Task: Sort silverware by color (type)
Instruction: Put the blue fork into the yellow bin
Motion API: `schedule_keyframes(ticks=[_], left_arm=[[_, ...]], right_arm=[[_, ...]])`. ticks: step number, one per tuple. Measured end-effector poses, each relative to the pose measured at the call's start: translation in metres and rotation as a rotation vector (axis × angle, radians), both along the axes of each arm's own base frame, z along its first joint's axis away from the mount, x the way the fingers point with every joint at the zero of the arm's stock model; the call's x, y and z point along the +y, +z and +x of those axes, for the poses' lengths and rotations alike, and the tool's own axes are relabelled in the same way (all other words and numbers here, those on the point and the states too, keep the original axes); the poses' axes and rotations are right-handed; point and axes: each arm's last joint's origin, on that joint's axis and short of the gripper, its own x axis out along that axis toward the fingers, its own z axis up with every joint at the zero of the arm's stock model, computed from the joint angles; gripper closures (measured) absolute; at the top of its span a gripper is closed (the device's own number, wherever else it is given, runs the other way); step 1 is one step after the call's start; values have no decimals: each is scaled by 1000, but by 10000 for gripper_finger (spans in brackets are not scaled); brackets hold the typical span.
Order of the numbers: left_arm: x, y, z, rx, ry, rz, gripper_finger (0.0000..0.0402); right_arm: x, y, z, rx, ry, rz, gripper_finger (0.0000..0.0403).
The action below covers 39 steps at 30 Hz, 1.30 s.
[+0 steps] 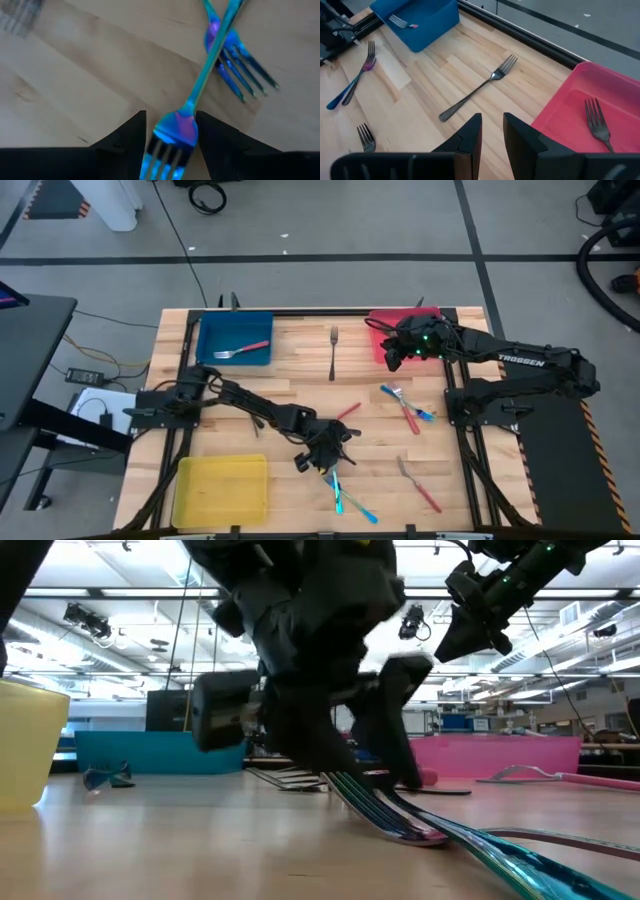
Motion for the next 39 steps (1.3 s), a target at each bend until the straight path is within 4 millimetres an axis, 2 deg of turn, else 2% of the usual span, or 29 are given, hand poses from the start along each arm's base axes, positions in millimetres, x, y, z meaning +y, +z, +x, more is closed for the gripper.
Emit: schedule_keyframes(ticks=[6, 17, 24, 27, 35, 39], left_arm=[[4, -4, 2, 17, 20, -15, 232], [7, -4, -1, 54, 55, -4, 300], [7, -5, -1, 68, 77, -8, 308], [8, -2, -3, 82, 86, -6, 309], [4, 21, -14, 89, 92, 25, 312], [3, 20, -17, 112, 97, 52, 318]], right_arm=[[0, 0, 0, 1, 2, 0, 315], [1, 0, 0, 1, 3, 1, 315], [1, 0, 0, 0, 2, 3, 315], [1, 0, 0, 0, 2, 3, 315], [2, 0, 1, 1, 11, 5, 315], [4, 0, 2, 0, 25, 5, 315]])
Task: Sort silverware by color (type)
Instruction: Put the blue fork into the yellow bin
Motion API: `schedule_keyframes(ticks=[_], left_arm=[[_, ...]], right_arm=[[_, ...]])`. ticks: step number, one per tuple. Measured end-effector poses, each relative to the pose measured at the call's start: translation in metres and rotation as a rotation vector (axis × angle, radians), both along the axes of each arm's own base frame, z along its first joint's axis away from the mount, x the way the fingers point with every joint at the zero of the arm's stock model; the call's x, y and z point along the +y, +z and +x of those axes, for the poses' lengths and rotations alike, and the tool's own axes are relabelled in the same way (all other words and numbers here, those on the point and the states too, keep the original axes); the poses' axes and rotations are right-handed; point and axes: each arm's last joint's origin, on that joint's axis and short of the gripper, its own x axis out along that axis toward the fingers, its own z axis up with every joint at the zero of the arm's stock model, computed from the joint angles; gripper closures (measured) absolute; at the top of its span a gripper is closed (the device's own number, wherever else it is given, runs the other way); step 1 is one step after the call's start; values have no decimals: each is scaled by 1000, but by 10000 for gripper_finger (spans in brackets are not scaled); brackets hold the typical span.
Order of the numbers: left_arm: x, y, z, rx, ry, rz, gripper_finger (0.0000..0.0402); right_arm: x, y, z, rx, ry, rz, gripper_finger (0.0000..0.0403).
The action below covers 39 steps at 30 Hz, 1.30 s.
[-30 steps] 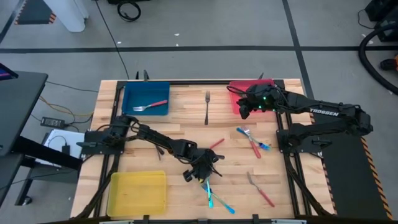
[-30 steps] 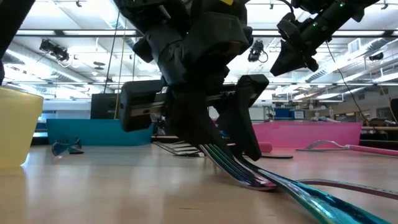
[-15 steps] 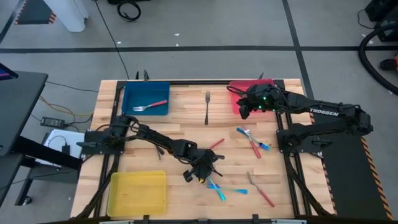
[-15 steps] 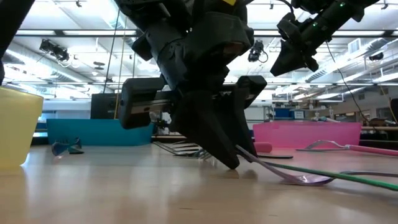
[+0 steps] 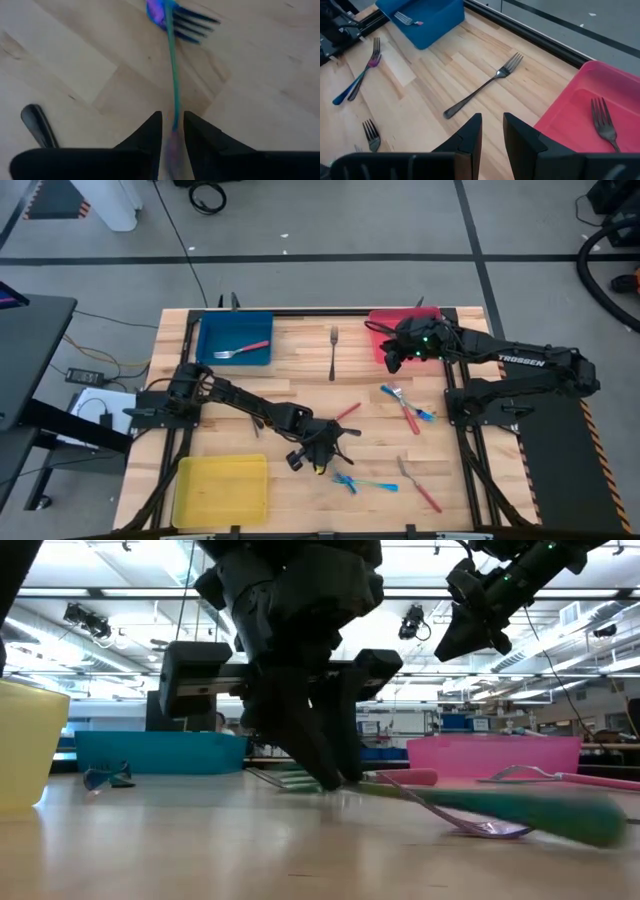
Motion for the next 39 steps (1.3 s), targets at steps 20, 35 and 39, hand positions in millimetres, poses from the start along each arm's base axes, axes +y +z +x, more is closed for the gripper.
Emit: schedule_keyframes(ticks=[20, 35, 39], left_arm=[[1, 17, 2, -76, 13, -10, 365], [-4, 17, 7, -132, -2, -21, 283], [0, 5, 10, -106, 9, -14, 283]], right_arm=[[6, 0, 2, -1, 34, -1, 315], [6, 0, 2, -1, 33, -2, 315], [6, 0, 2, -1, 32, -3, 315]])
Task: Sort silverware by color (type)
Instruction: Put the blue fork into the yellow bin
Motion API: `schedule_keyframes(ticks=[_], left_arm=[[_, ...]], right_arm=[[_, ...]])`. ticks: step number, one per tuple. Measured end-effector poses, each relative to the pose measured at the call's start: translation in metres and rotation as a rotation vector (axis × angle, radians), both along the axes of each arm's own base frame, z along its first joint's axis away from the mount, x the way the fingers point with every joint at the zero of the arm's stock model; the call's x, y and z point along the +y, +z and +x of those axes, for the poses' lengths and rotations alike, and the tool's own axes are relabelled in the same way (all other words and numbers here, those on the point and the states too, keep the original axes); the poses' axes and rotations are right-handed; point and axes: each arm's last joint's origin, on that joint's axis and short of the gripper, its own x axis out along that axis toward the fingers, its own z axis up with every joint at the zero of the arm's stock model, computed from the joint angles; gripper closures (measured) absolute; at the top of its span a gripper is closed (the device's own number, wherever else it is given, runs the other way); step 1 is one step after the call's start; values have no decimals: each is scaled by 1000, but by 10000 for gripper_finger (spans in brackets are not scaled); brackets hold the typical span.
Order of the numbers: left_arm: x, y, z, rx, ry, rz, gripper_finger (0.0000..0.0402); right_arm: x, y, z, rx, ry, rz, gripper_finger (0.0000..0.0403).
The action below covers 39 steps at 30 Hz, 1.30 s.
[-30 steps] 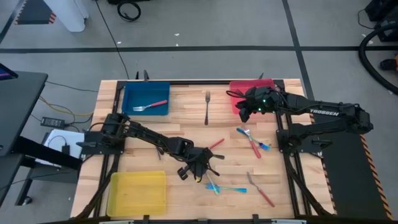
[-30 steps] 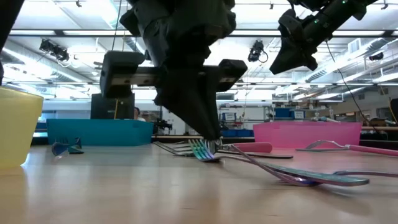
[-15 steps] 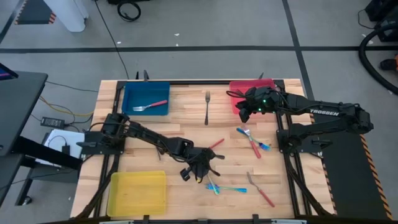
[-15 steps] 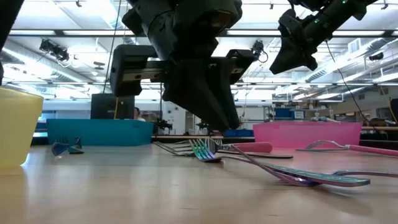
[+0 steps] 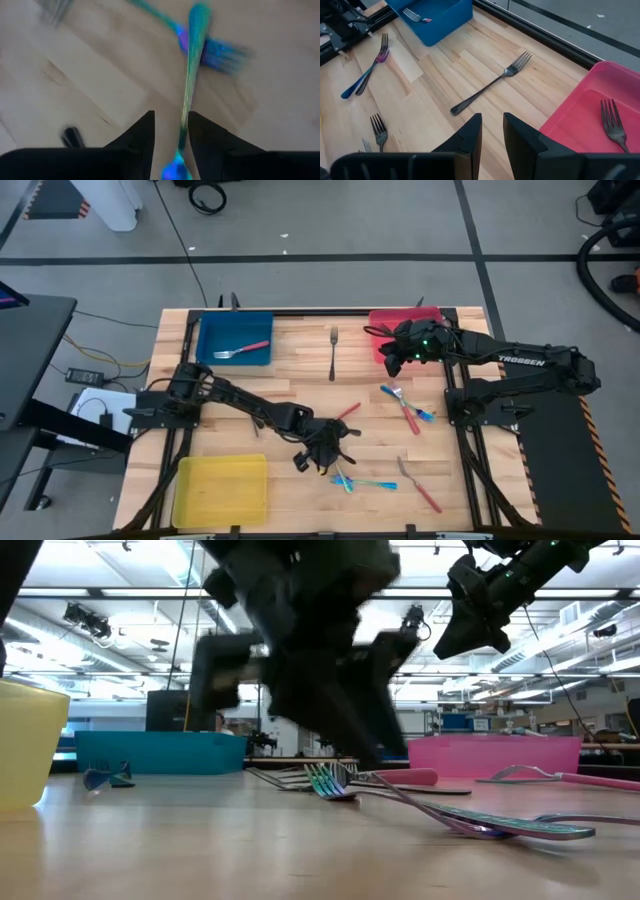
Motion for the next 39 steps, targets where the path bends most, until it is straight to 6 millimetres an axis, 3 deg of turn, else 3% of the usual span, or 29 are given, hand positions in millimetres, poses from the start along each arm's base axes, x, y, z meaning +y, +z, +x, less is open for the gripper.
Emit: schedule_keyframes(ticks=[21, 24, 29, 39], left_arm=[[8, -25, 4, 76, 55, -24, 286], [9, -26, 4, 79, 57, -25, 308], [8, -27, 3, 100, 51, -26, 383], [5, -17, -2, 108, 85, -50, 390]], right_arm=[[0, 2, 1, -18, -1, -6, 315], [0, 2, 1, -19, -1, -6, 315], [0, 2, 1, -18, 0, -6, 315], [0, 2, 1, -18, 0, -5, 315]])
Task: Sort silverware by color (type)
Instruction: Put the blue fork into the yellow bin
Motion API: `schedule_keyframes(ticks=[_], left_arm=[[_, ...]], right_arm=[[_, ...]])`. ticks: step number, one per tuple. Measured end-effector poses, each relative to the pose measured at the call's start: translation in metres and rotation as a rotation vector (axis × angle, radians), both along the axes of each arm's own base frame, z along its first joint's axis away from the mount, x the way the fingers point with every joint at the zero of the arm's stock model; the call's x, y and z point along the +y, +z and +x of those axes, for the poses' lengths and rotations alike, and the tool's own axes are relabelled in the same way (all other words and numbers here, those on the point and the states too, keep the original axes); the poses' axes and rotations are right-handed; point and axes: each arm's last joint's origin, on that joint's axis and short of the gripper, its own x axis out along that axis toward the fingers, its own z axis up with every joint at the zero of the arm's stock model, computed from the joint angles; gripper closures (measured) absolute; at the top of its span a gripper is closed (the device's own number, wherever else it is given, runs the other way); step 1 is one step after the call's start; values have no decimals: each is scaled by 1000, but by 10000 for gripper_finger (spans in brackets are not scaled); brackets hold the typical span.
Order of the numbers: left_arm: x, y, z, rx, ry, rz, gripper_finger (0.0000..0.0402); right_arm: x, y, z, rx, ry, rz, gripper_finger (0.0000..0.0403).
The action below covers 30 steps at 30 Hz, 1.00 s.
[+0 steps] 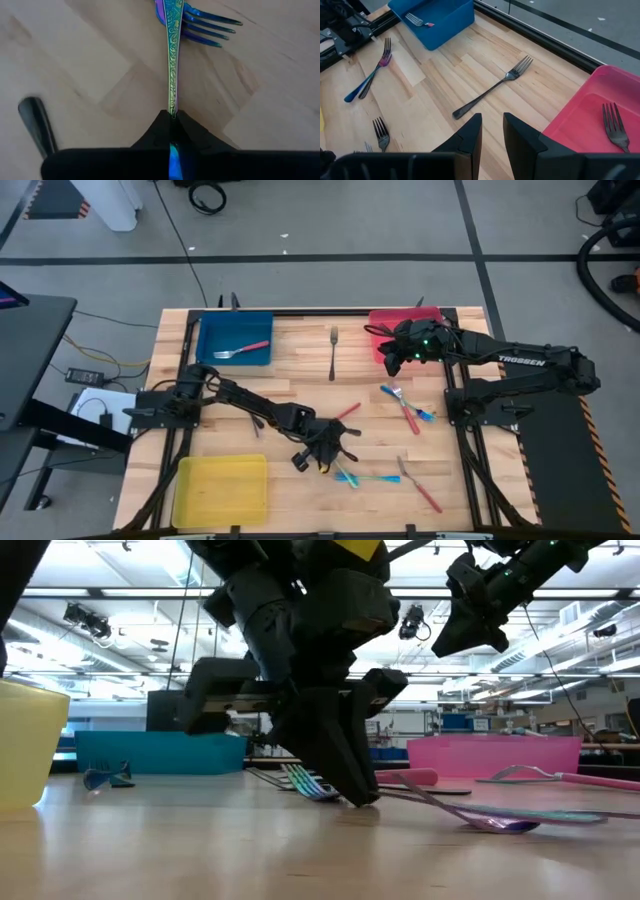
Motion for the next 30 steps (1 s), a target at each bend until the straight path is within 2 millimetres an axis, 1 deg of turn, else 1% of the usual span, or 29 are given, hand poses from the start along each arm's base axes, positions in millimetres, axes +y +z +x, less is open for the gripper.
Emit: schedule_keyframes(ticks=[2, 7, 11, 14, 19, 22, 26, 30], left_arm=[[2, 7, -2, 0, 15, -8, 390], [5, 37, -10, -17, 43, -11, 391], [7, 63, -21, -13, 85, -37, 391], [10, 83, -33, 12, 118, -56, 392], [14, 119, -59, 57, 185, -93, 392], [15, 137, -76, 77, 249, -109, 392], [14, 157, -100, 107, 337, -96, 392], [12, 171, -127, 194, 423, -104, 392]], right_arm=[[0, 0, 0, 0, 1, 0, 315], [2, 0, 0, 4, 11, 2, 315], [5, 0, 1, 5, 29, 1, 315], [8, -1, 2, 7, 45, 1, 315], [12, 0, 3, -2, 53, 12, 315], [15, 0, 4, -1, 67, 11, 315], [18, 0, 5, -9, 86, 10, 315], [22, 0, 6, -10, 110, 14, 315]])
